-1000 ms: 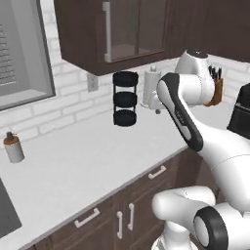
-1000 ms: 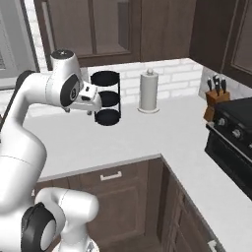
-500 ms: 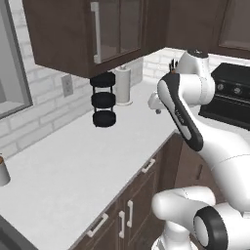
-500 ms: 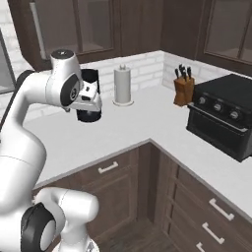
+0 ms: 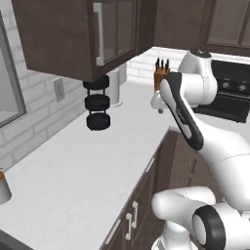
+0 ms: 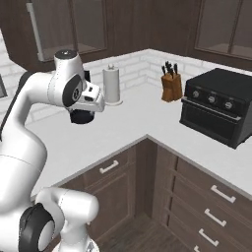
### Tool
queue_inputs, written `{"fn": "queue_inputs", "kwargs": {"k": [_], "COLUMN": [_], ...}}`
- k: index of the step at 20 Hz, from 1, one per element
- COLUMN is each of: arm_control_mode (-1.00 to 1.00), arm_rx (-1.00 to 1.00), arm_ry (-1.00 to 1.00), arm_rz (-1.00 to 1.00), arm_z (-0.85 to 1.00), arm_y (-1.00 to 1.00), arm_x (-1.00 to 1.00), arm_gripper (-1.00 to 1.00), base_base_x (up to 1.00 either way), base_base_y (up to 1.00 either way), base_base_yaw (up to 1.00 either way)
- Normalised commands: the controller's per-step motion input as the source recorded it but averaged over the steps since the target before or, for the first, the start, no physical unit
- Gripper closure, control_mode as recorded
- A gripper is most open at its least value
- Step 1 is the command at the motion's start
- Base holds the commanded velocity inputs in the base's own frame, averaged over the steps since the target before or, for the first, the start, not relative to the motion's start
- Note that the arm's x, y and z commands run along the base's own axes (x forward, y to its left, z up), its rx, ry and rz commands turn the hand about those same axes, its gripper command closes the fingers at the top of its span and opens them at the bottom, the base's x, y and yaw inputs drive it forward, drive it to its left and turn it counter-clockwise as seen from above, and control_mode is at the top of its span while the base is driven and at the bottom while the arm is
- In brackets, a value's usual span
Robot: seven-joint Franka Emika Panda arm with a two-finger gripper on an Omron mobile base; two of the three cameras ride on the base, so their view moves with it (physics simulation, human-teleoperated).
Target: Take a straw from the drawer in front and place it inside the glass cup on the dining counter.
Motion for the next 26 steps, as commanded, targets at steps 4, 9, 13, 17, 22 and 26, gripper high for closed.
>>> {"fn": "queue_inputs", "kwargs": {"k": [4, 9, 13, 17, 22, 26], "arm_control_mode": [1.00, 1.00, 1.00, 1.00, -1.00, -1.00], "arm_rx": [0.00, 0.00, 0.00, 0.00, 0.22, 0.43], "arm_ry": [0.00, 0.00, 0.00, 0.00, -0.15, -0.14], "arm_rz": [0.00, 0.00, 0.00, 0.00, 0.00, 0.00], "arm_z": [0.00, 0.00, 0.00, 0.00, -0.92, -1.00], "arm_y": [0.00, 0.00, 0.00, 0.00, -0.35, -0.60], "arm_x": [0.00, 0.00, 0.00, 0.00, -0.13, -0.02], "arm_gripper": [-1.00, -1.00, -1.00, -1.00, -1.00, -1.00], "base_base_x": [-0.18, -0.28, -0.37, -0.14, 0.00, 0.00], "base_base_y": [0.00, 0.01, 0.04, 0.02, 0.00, 0.00], "base_base_yaw": [-0.12, -0.09, -0.05, -0.01, 0.00, 0.00]}}
